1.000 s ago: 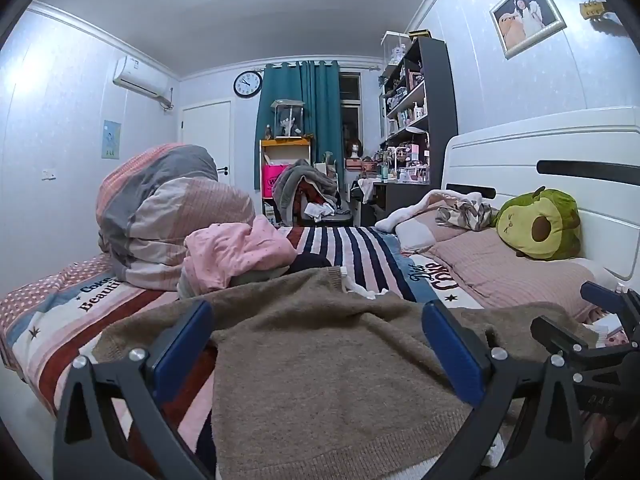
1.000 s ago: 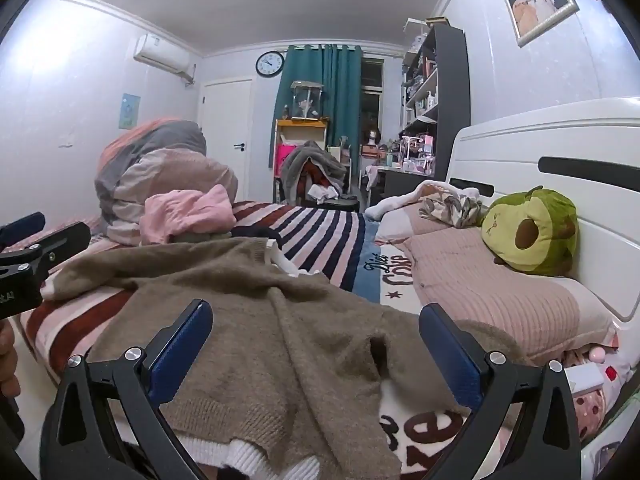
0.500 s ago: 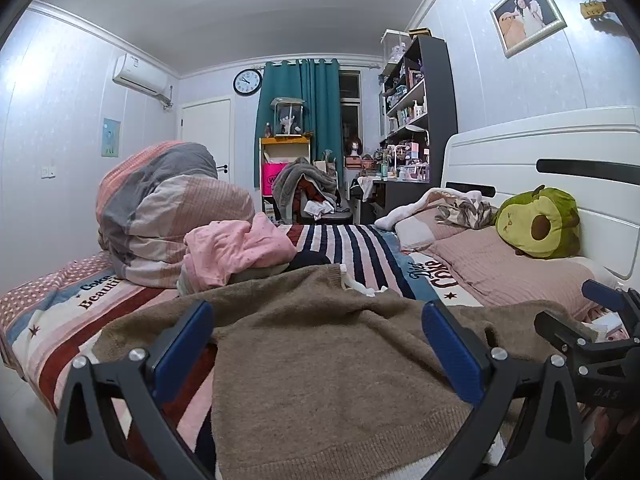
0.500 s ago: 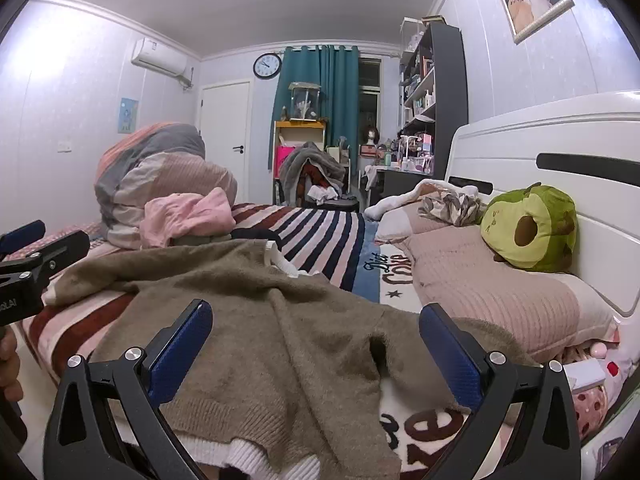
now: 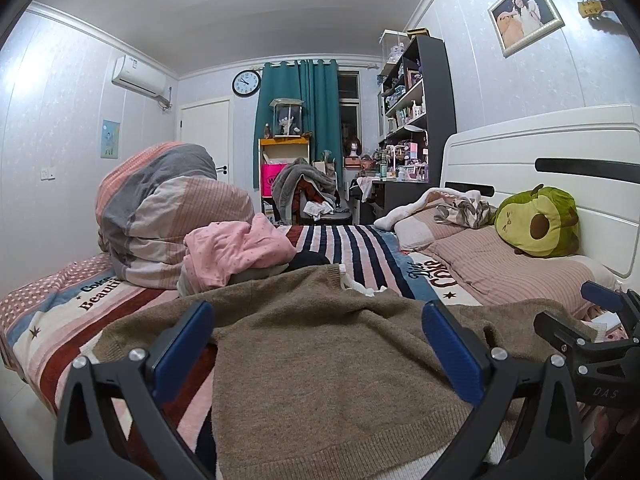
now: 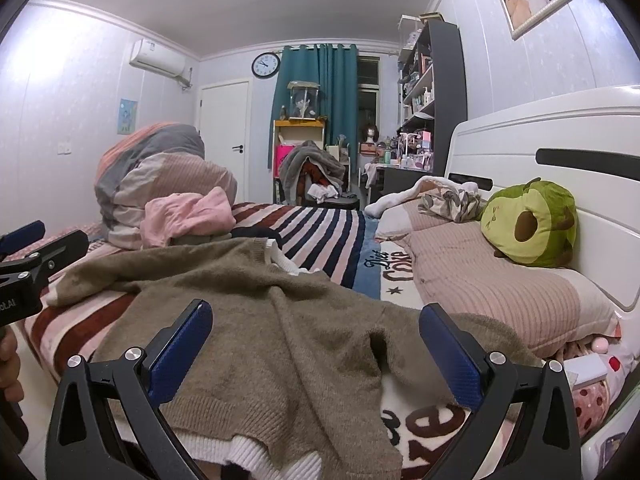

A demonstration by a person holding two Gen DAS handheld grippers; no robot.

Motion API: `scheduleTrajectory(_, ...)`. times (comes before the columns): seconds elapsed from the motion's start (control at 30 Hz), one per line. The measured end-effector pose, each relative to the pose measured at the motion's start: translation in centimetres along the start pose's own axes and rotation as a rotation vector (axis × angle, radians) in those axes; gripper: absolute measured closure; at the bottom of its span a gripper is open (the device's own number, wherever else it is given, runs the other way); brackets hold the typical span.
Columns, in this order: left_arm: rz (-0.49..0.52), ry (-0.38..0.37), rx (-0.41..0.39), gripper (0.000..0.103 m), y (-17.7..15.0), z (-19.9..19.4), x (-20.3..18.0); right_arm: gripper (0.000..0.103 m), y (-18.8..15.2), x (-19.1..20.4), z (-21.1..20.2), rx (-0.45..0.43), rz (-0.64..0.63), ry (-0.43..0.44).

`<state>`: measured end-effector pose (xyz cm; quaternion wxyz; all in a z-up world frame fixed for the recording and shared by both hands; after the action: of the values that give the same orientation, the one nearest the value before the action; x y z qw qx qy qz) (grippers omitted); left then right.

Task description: Fold small clothes

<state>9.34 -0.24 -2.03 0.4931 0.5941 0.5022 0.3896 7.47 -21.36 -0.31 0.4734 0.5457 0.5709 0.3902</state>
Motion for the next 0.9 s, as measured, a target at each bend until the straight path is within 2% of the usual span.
scheduleTrajectory(0.9, 0.01, 0.002, -0.006, 0.001, 0.6, -0.6, 0.6, 0.001, 0.9, 1.2, -0.6, 0.002, 0.004, 0.027)
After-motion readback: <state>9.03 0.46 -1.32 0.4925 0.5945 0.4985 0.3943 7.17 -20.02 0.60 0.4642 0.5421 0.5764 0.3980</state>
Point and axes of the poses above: each gripper's, at about its wrist camera, not at the fingertips, and z roughly the way its jaws point, x to its left, y to its top, the point moved 10 cm from there along z, roughly the way its jaws point, and after that the axes turned 10 degrees about -y, right-handed, at the moved point
